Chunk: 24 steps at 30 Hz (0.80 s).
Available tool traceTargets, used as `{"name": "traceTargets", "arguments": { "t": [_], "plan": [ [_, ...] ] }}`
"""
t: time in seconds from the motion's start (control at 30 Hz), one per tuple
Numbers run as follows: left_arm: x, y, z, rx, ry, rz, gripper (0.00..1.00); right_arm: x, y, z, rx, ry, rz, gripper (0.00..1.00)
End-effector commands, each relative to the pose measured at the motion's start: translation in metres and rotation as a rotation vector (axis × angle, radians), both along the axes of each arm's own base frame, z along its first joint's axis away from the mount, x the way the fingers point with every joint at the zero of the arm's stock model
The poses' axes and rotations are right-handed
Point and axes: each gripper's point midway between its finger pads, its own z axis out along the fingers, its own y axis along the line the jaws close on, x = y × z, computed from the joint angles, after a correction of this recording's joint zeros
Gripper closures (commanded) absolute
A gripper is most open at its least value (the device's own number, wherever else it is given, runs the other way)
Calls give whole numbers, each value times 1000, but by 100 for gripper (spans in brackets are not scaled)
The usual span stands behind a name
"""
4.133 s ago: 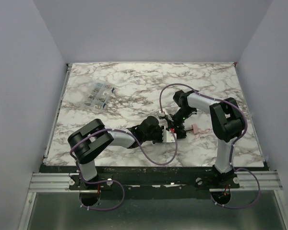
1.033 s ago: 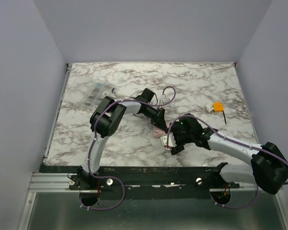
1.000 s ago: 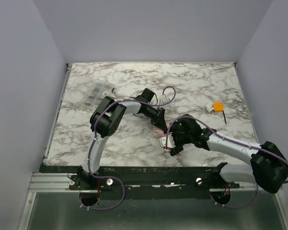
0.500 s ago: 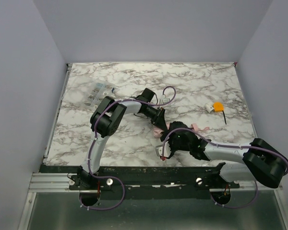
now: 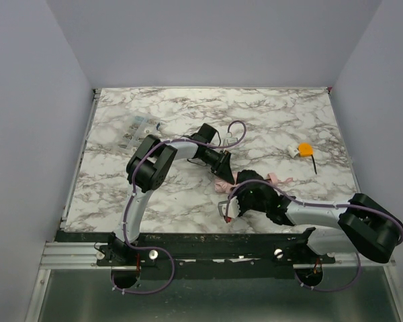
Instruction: Put away the umbrella
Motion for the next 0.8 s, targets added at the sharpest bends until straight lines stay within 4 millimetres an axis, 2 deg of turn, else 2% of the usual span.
{"name": "traceTargets", "arguments": {
  "t": [0.0, 0.07, 0.2, 0.27, 0.47, 0.77],
  "plan": [
    [-44, 48, -99, 398, 168, 41, 98, 2, 5, 9, 48, 75, -70, 72],
    [-44, 48, -99, 395, 169, 41, 98, 2, 7, 11, 53, 91, -76, 70],
    [-45, 48, -98, 393, 171, 38, 98, -11, 5, 1, 17, 144, -30, 33],
    [-44, 48, -98, 390, 171, 39, 98, -8, 4, -1, 21, 127, -37, 28],
    [-44, 46, -96, 380, 178, 40, 98, 6, 8, 6, 94, 77, -104, 33],
    [-44, 46, -95, 375, 186, 39, 98, 9, 8, 7, 176, 77, -161, 44]
  ]
}}
